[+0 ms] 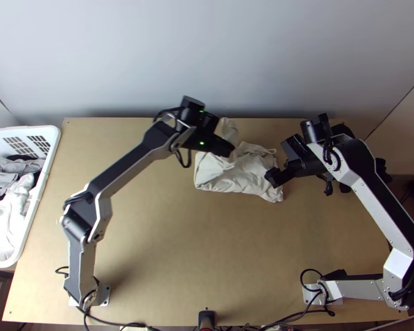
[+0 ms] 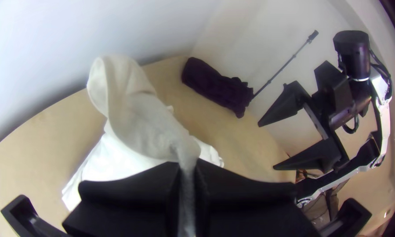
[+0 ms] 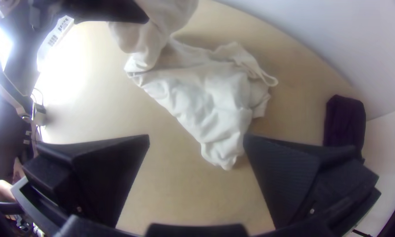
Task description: Fold the t-shirt
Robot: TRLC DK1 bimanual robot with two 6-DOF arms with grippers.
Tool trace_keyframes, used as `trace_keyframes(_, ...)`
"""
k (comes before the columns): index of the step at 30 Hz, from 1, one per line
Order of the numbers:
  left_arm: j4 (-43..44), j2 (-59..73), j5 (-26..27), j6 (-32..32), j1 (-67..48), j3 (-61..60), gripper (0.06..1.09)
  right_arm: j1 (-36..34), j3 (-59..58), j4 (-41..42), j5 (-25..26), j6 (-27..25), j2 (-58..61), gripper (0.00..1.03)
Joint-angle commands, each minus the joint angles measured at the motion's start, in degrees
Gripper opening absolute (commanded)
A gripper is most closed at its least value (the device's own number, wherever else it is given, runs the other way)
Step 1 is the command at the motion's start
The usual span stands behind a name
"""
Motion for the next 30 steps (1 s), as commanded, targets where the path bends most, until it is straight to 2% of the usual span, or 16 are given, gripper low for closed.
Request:
trace_keyframes(1, -0.2, 9.2, 0.0, -0.2, -4.4, 9.4, 0.09, -2.0, -1.7, -0.1, 0.1, 0.2, -1.1, 0.99)
trace_keyframes(15, 1.4, 20.1, -0.1, -0.7, -6.6, 13.7, 0.1, -4.0, -4.3, -0.1, 0.1, 0.3, -2.3, 0.99)
trace_keyframes(16, 1.9, 20.4, -0.1, -1.4, -6.9, 13.7, 0.2, -4.2, -4.6, -0.1, 0.1, 0.2, -2.5, 0.99)
trace_keyframes(17, 2.1, 20.7, -0.1, -1.5, -7.1, 13.7, 0.38, -4.3, -5.1, 0.0, 0.1, 0.2, -2.6, 0.99)
trace_keyframes(19, 1.6, 20.5, -0.1, -1.3, -7.6, 13.7, 0.83, -4.5, -5.9, 0.0, 0.1, 0.2, -2.7, 0.99)
trace_keyframes(20, 1.0, 20.0, -0.2, -1.1, -7.7, 13.7, 0.97, -4.5, -6.1, 0.1, 0.1, 0.2, -2.6, 0.99)
trace_keyframes(21, 0.3, 19.2, -0.1, -1.1, -7.6, 13.7, 1.03, -4.5, -6.4, 0.4, 0.1, 0.2, -2.6, 0.99)
trace_keyframes(27, -5.2, 11.0, 0.0, -1.0, -3.8, 10.7, 1.04, -4.1, -6.8, 2.7, 0.1, -0.1, -1.3, 0.99)
trace_keyframes(30, -10.9, 7.5, 0.0, 0.0, -0.8, 10.0, 1.04, -3.4, -6.1, 3.9, 0.1, -0.1, 0.0, 0.99)
